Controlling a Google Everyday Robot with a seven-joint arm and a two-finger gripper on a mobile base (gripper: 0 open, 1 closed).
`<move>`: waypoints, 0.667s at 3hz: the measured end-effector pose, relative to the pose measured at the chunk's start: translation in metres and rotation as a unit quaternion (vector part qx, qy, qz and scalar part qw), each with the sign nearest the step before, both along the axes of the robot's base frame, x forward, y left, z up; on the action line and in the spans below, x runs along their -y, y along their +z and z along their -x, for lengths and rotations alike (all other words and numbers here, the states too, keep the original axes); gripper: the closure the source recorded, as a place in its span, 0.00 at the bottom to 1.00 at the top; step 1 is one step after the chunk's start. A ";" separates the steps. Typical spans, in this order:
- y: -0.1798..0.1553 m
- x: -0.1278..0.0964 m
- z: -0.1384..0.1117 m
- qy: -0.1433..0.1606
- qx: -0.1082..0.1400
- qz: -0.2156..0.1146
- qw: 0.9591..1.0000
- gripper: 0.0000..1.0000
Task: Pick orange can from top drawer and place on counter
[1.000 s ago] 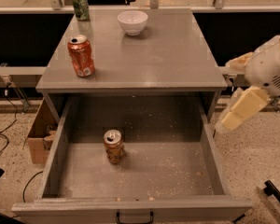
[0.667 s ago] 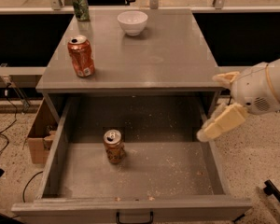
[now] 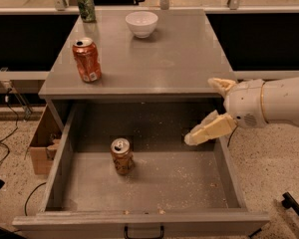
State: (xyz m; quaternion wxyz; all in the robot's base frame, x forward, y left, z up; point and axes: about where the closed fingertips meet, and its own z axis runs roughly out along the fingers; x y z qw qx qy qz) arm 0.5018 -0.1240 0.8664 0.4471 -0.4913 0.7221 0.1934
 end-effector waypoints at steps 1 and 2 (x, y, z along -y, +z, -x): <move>-0.001 0.001 0.000 -0.002 -0.001 0.001 1.000 0.00; -0.021 -0.021 0.001 0.019 -0.008 -0.021 1.000 0.00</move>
Offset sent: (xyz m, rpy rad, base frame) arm -0.0030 0.0538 -0.0572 0.1188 0.0375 0.1008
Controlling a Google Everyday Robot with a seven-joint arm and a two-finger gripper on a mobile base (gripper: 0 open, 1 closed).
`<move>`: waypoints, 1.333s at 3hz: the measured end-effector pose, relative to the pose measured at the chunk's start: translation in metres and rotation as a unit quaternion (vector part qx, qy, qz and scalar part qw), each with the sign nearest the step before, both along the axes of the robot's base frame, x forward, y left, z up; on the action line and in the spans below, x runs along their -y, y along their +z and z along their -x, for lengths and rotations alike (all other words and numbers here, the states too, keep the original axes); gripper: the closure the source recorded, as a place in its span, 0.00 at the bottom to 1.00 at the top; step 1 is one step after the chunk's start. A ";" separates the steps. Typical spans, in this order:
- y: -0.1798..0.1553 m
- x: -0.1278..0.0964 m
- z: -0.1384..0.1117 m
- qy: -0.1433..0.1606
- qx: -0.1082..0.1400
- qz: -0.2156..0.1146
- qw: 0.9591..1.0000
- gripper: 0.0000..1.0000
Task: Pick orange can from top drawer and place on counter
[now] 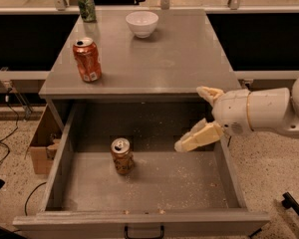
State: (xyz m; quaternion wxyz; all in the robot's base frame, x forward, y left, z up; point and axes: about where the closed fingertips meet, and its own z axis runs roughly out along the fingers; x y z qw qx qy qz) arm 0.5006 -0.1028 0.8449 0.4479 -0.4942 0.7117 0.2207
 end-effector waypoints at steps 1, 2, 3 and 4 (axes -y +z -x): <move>-0.042 -0.047 0.005 0.038 -0.006 -0.039 0.999 0.00; -0.093 -0.094 0.004 0.070 -0.012 -0.041 0.997 0.00; -0.146 -0.143 -0.004 0.098 -0.010 -0.033 0.995 0.00; -0.170 -0.169 -0.006 0.107 -0.010 -0.037 0.994 0.00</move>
Offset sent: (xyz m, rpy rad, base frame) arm 0.0019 0.1519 -0.1594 0.0713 0.0339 0.2129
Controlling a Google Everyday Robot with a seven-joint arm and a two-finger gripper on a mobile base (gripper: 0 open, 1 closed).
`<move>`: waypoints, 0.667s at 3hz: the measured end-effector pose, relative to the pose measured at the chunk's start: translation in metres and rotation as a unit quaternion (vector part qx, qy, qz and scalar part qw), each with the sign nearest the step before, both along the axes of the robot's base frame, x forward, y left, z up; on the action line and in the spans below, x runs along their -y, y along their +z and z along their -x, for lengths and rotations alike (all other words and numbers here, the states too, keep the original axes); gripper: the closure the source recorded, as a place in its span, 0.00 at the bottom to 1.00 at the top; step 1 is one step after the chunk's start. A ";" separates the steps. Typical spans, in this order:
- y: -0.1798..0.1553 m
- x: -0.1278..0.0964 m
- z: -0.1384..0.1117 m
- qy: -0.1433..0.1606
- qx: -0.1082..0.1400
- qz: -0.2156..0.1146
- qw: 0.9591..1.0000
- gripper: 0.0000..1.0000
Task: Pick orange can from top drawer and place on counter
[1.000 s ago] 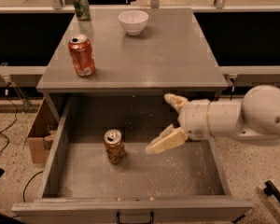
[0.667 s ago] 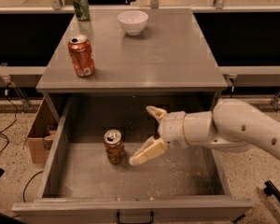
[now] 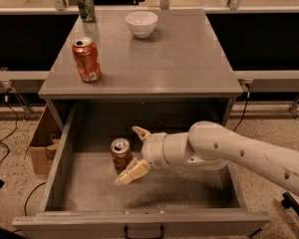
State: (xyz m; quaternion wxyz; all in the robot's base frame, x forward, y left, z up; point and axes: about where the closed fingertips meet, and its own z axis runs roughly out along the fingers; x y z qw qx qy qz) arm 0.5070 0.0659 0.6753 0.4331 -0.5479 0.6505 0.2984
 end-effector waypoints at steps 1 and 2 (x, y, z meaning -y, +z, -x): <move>-0.014 -0.019 -0.006 0.002 -0.013 -0.014 1.000 0.18; -0.018 -0.033 -0.013 0.012 -0.041 -0.020 0.999 0.41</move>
Offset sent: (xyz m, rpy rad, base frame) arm 0.0218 0.0464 -0.0235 0.0516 0.1801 0.0559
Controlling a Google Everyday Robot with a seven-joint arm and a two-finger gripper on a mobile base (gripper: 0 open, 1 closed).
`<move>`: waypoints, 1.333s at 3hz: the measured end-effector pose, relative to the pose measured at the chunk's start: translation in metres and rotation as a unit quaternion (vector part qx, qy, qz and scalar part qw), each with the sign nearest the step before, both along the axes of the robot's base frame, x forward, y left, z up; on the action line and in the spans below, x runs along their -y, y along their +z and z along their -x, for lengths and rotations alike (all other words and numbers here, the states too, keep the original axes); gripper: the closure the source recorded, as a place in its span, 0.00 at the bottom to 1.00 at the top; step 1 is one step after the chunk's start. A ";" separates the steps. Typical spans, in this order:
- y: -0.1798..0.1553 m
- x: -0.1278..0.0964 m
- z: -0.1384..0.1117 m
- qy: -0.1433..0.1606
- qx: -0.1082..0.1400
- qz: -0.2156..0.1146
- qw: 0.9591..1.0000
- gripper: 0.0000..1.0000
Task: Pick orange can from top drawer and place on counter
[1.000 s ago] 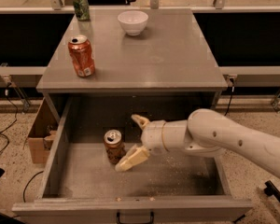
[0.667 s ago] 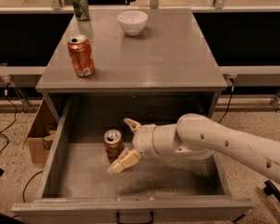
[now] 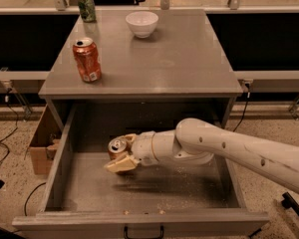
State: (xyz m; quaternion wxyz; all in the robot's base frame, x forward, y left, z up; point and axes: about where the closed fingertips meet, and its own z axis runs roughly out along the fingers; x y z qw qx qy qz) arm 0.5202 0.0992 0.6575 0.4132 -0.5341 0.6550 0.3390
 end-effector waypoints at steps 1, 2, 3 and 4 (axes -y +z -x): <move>0.002 -0.003 -0.007 0.010 -0.045 -0.010 0.999 0.64; 0.038 0.034 -0.003 -0.004 -0.080 -0.016 0.997 0.87; 0.116 0.091 0.017 -0.032 -0.079 -0.012 0.996 1.00; 0.216 0.135 0.024 -0.072 -0.039 -0.002 0.997 1.00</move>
Offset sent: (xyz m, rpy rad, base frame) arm -0.0002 -0.1115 0.1138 0.0314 0.2034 -0.0763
